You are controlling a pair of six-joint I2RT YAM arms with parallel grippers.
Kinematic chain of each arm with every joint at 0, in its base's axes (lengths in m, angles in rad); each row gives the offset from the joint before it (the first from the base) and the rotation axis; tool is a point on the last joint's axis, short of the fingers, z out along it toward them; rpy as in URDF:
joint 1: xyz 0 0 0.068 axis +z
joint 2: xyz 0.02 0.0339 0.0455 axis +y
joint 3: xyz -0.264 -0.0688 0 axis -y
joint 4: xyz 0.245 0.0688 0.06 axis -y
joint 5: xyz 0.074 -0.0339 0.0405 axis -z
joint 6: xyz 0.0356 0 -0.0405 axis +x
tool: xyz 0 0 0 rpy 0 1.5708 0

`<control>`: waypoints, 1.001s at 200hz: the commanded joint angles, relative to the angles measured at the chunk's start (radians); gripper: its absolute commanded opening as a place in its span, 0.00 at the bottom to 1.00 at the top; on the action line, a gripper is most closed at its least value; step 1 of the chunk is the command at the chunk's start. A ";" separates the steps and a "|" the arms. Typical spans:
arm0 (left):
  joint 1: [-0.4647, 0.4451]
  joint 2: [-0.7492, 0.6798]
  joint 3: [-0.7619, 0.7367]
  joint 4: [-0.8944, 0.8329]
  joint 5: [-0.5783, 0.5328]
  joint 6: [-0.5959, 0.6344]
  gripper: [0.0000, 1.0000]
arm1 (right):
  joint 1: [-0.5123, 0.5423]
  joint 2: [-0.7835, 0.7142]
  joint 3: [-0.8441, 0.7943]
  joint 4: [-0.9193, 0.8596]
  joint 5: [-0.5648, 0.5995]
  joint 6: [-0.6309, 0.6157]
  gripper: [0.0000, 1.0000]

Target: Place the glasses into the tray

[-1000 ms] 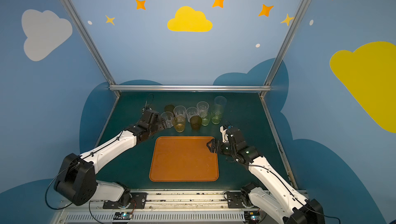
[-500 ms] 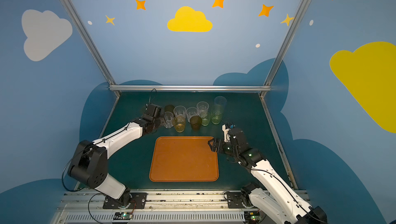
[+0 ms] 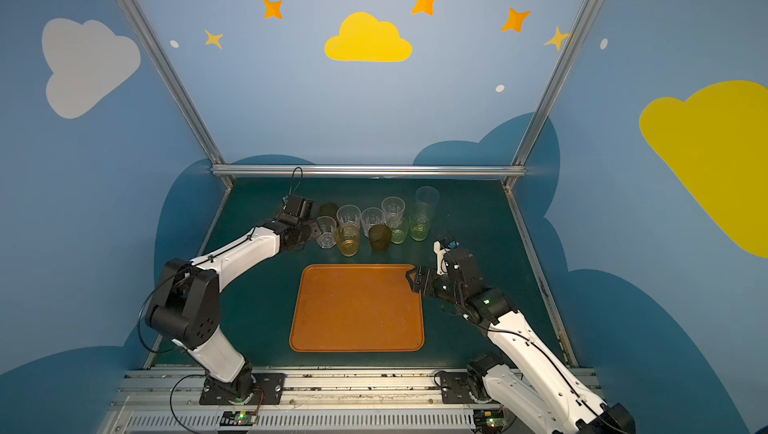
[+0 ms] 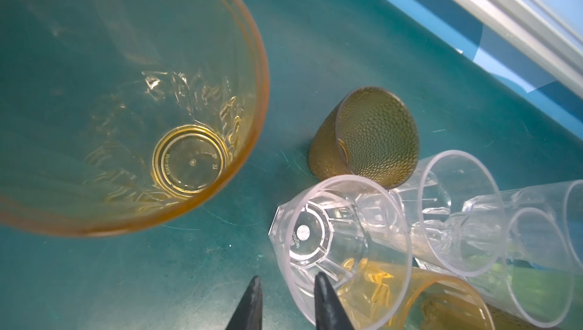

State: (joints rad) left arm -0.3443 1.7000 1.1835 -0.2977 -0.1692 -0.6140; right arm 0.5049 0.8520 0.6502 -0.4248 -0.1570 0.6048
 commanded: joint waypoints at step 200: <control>0.021 0.110 0.076 -0.066 -0.019 0.030 0.13 | -0.030 0.032 -0.021 -0.002 0.017 0.015 0.86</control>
State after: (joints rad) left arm -0.3275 1.7947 1.2404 -0.3195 -0.1699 -0.6010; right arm 0.4793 0.8780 0.6403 -0.4271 -0.1390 0.6144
